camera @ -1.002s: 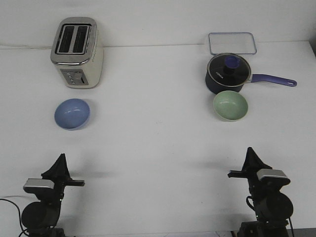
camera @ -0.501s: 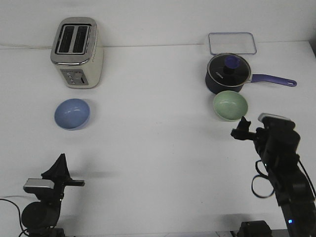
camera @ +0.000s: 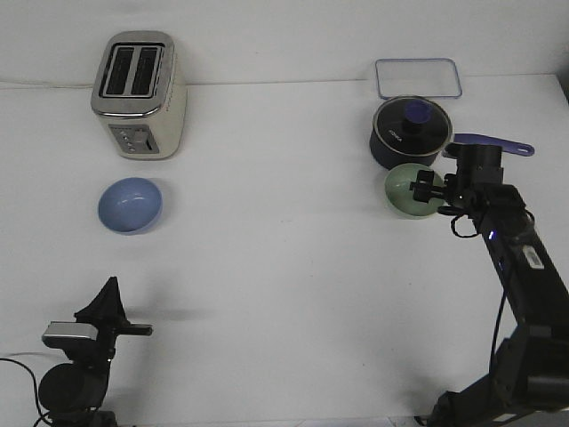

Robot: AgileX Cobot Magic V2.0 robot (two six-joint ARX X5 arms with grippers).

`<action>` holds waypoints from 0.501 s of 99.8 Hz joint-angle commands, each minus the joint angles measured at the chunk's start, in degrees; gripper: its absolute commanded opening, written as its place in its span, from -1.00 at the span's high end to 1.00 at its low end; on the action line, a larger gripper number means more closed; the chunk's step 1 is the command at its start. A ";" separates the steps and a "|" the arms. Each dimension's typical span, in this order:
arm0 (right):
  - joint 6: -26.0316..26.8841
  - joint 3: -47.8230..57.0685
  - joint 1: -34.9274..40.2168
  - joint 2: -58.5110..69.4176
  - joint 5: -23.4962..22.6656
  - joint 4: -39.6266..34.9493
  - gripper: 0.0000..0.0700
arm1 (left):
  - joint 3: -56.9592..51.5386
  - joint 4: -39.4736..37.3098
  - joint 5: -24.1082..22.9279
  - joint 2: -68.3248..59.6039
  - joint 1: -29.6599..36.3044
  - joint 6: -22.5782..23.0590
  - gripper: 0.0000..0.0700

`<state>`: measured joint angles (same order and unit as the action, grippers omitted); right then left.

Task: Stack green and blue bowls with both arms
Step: 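Reach the right gripper forward to the pale green bowl and grasp its rim, then carry the green bowl toward the table centre with the right gripper and lower it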

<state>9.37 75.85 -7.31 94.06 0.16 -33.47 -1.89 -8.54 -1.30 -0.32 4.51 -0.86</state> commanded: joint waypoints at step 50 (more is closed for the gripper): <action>-0.59 3.78 -0.96 12.55 -1.88 1.33 0.63 | 1.09 -0.55 -0.02 0.09 0.04 -0.26 0.96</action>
<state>9.19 78.46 -8.05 104.53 -1.56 -32.12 -1.89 -8.54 -1.30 -0.32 4.54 -0.86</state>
